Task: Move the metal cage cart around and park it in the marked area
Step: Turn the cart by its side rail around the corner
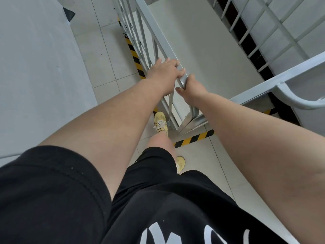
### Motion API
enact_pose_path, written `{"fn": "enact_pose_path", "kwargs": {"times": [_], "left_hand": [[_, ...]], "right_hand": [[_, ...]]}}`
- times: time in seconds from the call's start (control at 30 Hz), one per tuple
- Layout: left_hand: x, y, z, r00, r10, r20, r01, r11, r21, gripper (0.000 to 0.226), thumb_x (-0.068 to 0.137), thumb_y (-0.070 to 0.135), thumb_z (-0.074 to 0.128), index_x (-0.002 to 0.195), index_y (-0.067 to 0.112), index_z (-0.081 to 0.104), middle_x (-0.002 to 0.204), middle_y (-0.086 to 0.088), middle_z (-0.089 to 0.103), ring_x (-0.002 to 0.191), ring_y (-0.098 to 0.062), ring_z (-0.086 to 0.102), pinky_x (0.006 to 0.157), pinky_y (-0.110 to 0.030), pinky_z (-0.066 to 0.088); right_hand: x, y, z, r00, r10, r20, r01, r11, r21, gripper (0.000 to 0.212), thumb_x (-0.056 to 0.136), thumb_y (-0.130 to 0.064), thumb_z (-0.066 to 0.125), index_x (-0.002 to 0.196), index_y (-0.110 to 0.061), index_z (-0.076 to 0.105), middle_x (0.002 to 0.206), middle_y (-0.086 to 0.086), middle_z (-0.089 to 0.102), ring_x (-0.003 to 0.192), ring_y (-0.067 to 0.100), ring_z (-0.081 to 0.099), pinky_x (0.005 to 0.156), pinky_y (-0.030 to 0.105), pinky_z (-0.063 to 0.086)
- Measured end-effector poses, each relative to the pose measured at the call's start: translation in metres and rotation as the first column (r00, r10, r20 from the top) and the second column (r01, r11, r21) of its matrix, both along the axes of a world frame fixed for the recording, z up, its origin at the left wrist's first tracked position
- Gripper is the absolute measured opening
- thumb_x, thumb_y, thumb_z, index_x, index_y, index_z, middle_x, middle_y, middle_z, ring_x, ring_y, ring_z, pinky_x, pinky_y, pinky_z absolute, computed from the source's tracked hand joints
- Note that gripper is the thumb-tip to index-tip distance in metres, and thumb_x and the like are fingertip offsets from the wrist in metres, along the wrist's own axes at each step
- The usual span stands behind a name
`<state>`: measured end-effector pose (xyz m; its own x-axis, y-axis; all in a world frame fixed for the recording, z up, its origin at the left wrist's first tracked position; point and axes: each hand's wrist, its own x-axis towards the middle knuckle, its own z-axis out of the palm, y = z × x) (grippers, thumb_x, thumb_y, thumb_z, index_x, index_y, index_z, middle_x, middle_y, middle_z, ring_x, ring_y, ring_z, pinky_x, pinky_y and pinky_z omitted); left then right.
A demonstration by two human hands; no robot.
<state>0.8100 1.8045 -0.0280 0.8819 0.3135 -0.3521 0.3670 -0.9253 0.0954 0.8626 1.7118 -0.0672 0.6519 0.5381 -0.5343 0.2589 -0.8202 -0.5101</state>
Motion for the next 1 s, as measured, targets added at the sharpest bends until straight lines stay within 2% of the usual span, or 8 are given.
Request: {"fn": "enact_pose_path", "kwargs": {"times": [0.07, 0.13, 0.23, 0.3, 0.77, 0.87, 0.93, 1.0], "left_hand": [[0.001, 0.002, -0.002, 1.000, 0.003, 0.001, -0.003, 1.000, -0.002, 0.060, 0.096, 0.001, 0.040, 0.147, 0.031, 0.026, 0.157, -0.001, 0.018, 0.147, -0.030, 0.007, 0.120, -0.037, 0.010], [0.001, 0.004, -0.006, 1.000, -0.011, 0.005, 0.011, 1.000, -0.002, 0.062, 0.095, -0.001, 0.041, 0.146, 0.031, 0.026, 0.157, -0.002, 0.019, 0.147, -0.028, 0.007, 0.120, -0.038, 0.008], [0.001, 0.006, -0.012, 0.999, -0.034, 0.001, 0.034, 0.999, 0.001, 0.063, 0.094, -0.001, 0.044, 0.146, 0.030, 0.027, 0.156, -0.002, 0.020, 0.148, -0.026, 0.008, 0.121, -0.039, 0.007], [0.002, 0.008, -0.013, 0.999, -0.041, -0.014, 0.041, 0.999, -0.008, 0.065, 0.093, -0.001, 0.045, 0.147, 0.030, 0.025, 0.156, -0.002, 0.019, 0.148, -0.026, 0.007, 0.121, -0.040, 0.006], [0.004, 0.015, -0.020, 0.998, -0.064, -0.018, 0.064, 0.998, -0.016, 0.068, 0.090, 0.002, 0.045, 0.147, 0.033, 0.024, 0.155, -0.001, 0.019, 0.148, -0.020, 0.008, 0.121, -0.043, 0.007], [0.006, 0.013, -0.017, 0.996, -0.085, 0.000, 0.084, 0.995, 0.054, 0.061, 0.091, 0.008, 0.046, 0.145, 0.033, 0.029, 0.150, -0.003, 0.029, 0.141, -0.025, 0.024, 0.116, -0.040, 0.021], [0.009, 0.011, -0.014, 0.999, -0.039, 0.038, 0.036, 0.997, 0.070, 0.048, 0.094, 0.017, 0.046, 0.140, 0.028, 0.039, 0.140, -0.005, 0.041, 0.129, -0.028, 0.038, 0.103, -0.038, 0.037], [0.014, 0.011, -0.011, 0.998, 0.003, 0.068, -0.009, 0.997, 0.083, 0.036, 0.095, 0.023, 0.046, 0.130, 0.018, 0.050, 0.132, -0.006, 0.050, 0.122, -0.029, 0.046, 0.092, -0.039, 0.043]], "right_hand": [[0.001, 0.001, 0.000, 1.000, 0.006, 0.001, -0.006, 1.000, -0.004, 0.025, 0.098, -0.026, 0.047, 0.103, -0.012, 0.027, 0.122, 0.022, 0.056, 0.110, 0.035, 0.056, 0.070, 0.030, 0.029], [0.001, 0.001, 0.001, 1.000, 0.015, 0.001, -0.015, 1.000, -0.012, 0.027, 0.098, -0.025, 0.047, 0.100, -0.012, 0.023, 0.117, 0.020, 0.056, 0.108, 0.034, 0.056, 0.070, 0.030, 0.029], [0.001, 0.001, 0.000, 1.000, 0.028, -0.001, -0.028, 0.999, -0.017, 0.027, 0.098, -0.024, 0.047, 0.100, -0.012, 0.022, 0.098, 0.013, 0.047, 0.089, 0.030, 0.049, 0.069, 0.031, 0.028], [0.002, 0.001, -0.002, 1.000, 0.030, -0.005, -0.030, 0.999, -0.023, 0.027, 0.098, -0.023, 0.046, 0.100, -0.012, 0.022, 0.095, 0.012, 0.044, 0.084, 0.025, 0.043, 0.069, 0.031, 0.029], [0.002, 0.004, -0.002, 1.000, 0.030, 0.007, -0.029, 0.998, -0.063, 0.028, 0.098, -0.022, 0.047, 0.100, -0.010, 0.022, 0.097, 0.012, 0.044, 0.086, 0.025, 0.044, 0.072, 0.032, 0.031], [0.004, 0.004, -0.002, 1.000, 0.021, -0.004, -0.021, 0.999, -0.046, 0.027, 0.098, -0.021, 0.048, 0.100, -0.010, 0.023, 0.098, 0.012, 0.043, 0.086, 0.024, 0.044, 0.071, 0.032, 0.031], [0.005, 0.003, -0.002, 1.000, 0.019, -0.005, -0.020, 0.999, -0.040, 0.027, 0.098, -0.021, 0.048, 0.099, -0.010, 0.023, 0.096, 0.012, 0.044, 0.086, 0.025, 0.044, 0.071, 0.032, 0.031], [0.006, 0.002, -0.003, 1.000, 0.023, -0.004, -0.023, 0.999, -0.041, 0.028, 0.098, -0.021, 0.048, 0.098, -0.009, 0.023, 0.085, 0.009, 0.045, 0.085, 0.026, 0.043, 0.070, 0.032, 0.030]]}}
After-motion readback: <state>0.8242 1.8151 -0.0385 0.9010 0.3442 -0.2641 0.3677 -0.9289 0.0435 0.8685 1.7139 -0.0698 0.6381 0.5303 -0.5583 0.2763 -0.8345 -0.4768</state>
